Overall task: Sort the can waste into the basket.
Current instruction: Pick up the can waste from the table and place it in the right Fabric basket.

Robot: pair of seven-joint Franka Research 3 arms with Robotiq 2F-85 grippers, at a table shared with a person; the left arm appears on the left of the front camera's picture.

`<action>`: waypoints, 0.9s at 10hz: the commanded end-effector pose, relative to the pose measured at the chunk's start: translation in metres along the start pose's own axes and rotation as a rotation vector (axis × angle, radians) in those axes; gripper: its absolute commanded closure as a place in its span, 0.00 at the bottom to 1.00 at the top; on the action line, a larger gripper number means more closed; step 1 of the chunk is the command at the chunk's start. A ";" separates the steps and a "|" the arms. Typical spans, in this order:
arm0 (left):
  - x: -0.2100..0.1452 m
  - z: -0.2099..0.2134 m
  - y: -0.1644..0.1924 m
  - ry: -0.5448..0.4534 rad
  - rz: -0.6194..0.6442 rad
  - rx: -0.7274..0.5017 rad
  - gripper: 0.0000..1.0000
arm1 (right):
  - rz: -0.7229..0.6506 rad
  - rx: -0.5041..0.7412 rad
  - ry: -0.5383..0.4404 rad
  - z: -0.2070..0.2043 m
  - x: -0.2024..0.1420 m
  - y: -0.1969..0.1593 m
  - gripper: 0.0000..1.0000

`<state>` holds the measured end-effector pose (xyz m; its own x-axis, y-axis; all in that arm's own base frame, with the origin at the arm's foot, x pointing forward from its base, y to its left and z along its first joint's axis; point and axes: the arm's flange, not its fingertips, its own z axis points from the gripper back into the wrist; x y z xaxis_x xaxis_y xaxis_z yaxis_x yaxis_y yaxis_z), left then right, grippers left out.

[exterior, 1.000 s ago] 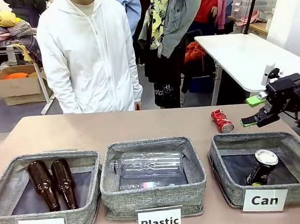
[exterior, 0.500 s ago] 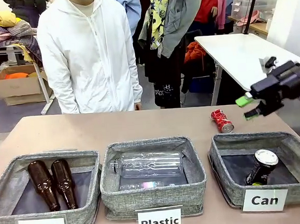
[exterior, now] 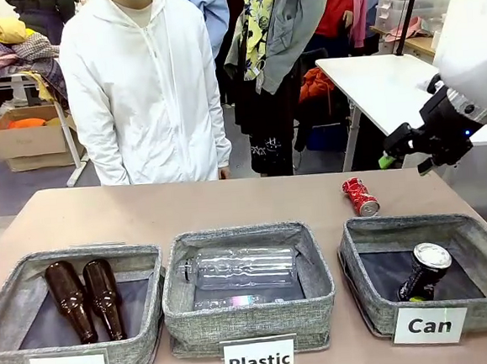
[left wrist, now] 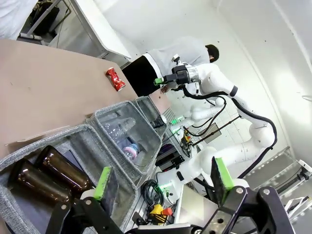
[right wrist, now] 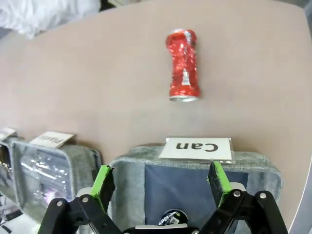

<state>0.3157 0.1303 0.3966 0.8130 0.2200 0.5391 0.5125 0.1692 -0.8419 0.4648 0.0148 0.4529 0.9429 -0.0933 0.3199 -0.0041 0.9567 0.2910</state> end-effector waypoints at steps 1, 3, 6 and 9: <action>0.000 -0.002 -0.004 -0.004 -0.004 0.000 0.00 | 0.017 0.040 -0.015 0.005 0.004 0.001 0.00; 0.000 -0.002 -0.004 -0.004 -0.004 0.000 0.00 | 0.017 0.040 -0.015 0.005 0.004 0.001 0.00; 0.000 -0.002 -0.004 -0.004 -0.004 0.000 0.00 | -0.008 -0.073 0.041 -0.002 0.019 0.011 0.00; 0.000 -0.002 -0.004 -0.004 -0.004 0.000 0.00 | -0.039 -0.200 0.113 -0.034 0.093 0.019 0.00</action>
<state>0.3158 0.1304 0.3967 0.8129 0.2199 0.5394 0.5126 0.1696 -0.8417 0.5236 0.0285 0.4472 0.9626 -0.0999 0.2517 0.0601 0.9851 0.1612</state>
